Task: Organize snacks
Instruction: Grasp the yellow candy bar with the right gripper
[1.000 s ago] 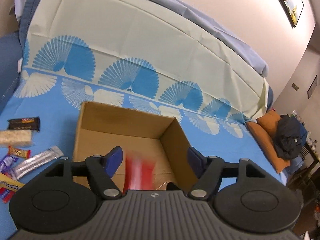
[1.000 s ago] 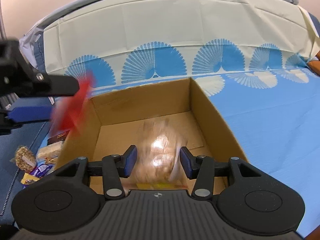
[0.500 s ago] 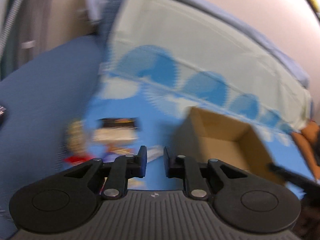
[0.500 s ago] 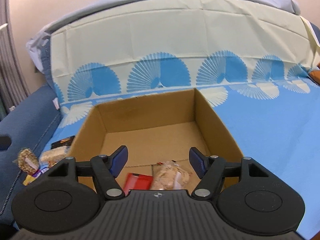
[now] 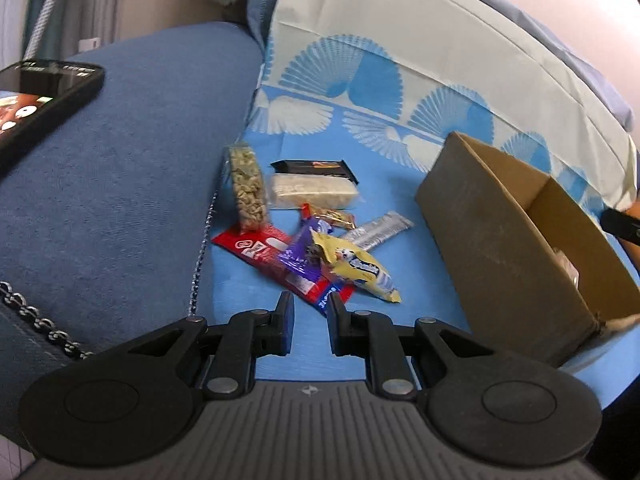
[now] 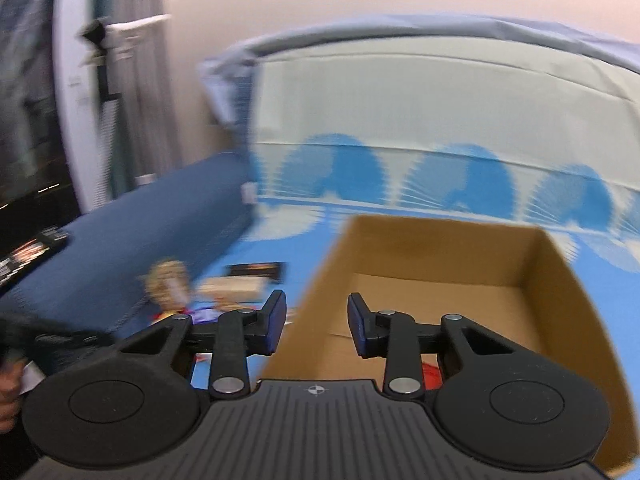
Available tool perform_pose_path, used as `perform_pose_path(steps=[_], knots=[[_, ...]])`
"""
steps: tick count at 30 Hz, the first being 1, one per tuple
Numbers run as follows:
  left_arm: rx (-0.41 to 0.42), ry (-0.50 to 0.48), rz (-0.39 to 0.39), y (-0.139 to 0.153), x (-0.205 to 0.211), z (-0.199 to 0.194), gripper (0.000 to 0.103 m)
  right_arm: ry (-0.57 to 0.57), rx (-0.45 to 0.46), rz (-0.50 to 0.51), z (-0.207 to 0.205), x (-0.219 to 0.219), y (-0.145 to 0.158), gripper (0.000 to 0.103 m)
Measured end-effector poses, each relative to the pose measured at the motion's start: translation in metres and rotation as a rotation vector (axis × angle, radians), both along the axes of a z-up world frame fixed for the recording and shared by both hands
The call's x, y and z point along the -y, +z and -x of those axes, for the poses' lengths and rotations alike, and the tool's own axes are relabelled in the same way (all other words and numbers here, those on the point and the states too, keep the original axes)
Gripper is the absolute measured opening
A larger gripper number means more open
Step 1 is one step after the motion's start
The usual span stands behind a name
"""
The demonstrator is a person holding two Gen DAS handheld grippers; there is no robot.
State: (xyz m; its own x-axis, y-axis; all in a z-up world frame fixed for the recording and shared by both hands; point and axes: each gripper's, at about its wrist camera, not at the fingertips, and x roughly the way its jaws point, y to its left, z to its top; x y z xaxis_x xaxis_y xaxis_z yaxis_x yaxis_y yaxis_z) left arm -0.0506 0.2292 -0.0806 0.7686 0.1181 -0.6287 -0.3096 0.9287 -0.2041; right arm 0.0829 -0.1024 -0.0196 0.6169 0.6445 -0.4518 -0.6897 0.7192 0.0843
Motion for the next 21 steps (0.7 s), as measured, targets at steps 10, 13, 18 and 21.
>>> perform_pose_path(steps=[10, 13, 18, 21], knots=[[0.090, 0.079, 0.035, 0.005, -0.006, 0.018, 0.019, 0.180, -0.014, 0.229, 0.033, -0.138, -0.034, 0.042], [0.098, 0.074, 0.040, 0.006, -0.007, 0.020, 0.019, 0.183, -0.021, 0.320, 0.026, -0.179, -0.059, 0.046], [0.100, 0.059, 0.040, 0.005, -0.008, 0.020, 0.019, 0.195, 0.009, 0.473, 0.012, -0.220, -0.097, 0.053], [0.106, 0.053, 0.046, 0.005, -0.009, 0.021, 0.019, 0.229, 0.000, 0.536, 0.004, -0.231, -0.116, 0.052]])
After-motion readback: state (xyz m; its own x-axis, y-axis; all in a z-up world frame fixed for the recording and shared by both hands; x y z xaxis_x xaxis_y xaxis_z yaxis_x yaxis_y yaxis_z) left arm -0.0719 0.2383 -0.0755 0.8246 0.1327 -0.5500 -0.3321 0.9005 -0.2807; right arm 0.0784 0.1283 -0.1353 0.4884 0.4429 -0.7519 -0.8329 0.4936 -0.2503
